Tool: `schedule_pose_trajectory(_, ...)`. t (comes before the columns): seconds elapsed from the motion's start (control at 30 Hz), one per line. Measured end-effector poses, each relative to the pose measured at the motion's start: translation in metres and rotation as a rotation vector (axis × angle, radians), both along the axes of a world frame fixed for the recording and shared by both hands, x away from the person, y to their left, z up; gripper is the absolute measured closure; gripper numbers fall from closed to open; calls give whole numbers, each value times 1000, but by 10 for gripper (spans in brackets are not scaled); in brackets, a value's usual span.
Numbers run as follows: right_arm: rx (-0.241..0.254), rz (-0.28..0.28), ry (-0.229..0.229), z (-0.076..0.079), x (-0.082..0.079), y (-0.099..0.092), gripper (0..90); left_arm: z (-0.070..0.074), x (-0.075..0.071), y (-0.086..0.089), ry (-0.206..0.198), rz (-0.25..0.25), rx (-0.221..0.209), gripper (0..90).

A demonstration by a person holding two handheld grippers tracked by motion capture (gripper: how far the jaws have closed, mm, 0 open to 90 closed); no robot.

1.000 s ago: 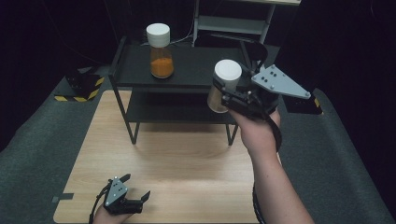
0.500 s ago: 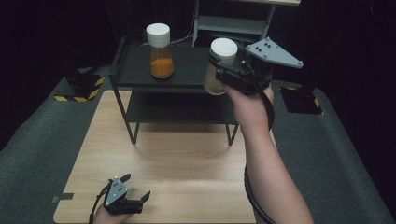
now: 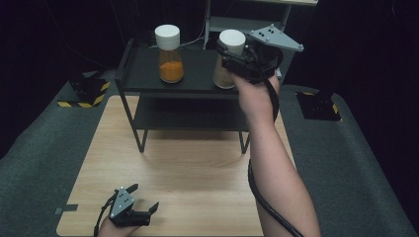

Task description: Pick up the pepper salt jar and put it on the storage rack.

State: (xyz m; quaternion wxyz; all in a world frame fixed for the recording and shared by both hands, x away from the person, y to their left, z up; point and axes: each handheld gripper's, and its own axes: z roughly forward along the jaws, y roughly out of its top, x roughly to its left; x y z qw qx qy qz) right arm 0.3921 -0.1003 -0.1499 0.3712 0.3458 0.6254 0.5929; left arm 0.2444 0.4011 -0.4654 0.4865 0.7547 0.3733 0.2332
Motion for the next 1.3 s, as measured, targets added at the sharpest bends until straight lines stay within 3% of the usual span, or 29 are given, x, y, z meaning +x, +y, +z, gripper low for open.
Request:
schedule_pose_trajectory(0.6, -2, -8, 39, -1, 37, 14, 338, -2, 1, 5, 9, 7, -29, 9)
schedule_pose_trajectory(1.3, -6, -14, 67, 1, 51, 19, 337, -2, 1, 6, 12, 7, -35, 9)
